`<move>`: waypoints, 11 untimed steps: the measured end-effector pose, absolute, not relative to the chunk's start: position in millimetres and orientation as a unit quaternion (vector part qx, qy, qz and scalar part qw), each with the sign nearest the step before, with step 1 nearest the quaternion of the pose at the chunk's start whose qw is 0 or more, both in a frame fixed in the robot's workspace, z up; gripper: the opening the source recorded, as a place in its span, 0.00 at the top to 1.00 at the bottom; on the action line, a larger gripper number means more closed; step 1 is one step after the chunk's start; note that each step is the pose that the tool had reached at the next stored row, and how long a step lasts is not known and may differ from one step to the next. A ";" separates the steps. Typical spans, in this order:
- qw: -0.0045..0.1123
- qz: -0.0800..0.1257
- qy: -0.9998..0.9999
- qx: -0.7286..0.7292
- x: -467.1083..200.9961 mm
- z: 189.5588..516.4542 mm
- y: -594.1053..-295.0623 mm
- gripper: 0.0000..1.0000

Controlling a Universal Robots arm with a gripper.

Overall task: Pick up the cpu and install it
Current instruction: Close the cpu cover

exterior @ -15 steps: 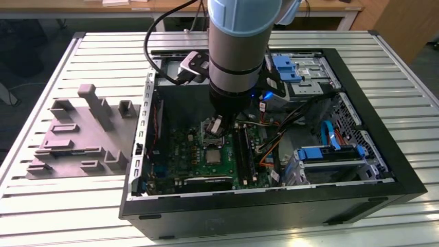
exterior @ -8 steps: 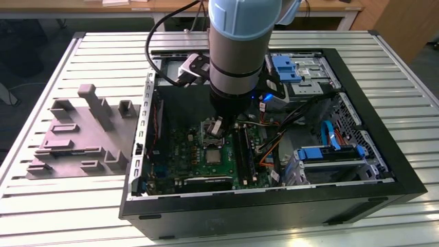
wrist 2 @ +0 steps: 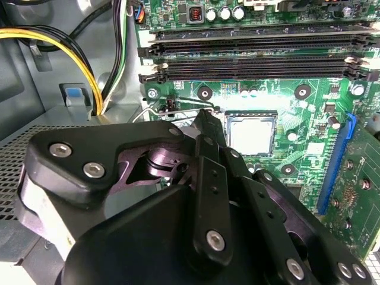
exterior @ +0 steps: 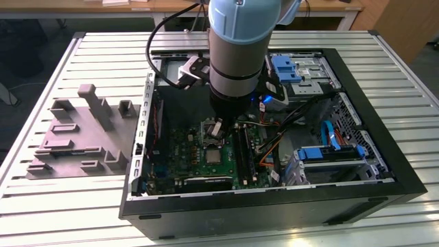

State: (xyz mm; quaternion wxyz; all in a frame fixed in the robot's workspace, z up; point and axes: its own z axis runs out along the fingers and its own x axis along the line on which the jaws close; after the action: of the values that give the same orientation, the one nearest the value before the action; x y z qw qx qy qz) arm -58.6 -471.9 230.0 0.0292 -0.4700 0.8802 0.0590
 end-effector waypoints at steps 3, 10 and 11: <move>0.029 0.059 0.880 -0.470 -58.6 229.9 -471.9 0.89; 0.029 0.059 0.880 -0.470 -58.6 227.9 -471.9 0.89; 0.029 0.059 0.880 -0.470 -58.6 227.6 -471.9 0.89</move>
State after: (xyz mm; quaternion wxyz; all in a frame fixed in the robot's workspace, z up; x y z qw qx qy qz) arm -58.6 -471.9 227.6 0.0292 -0.4699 0.8802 0.0590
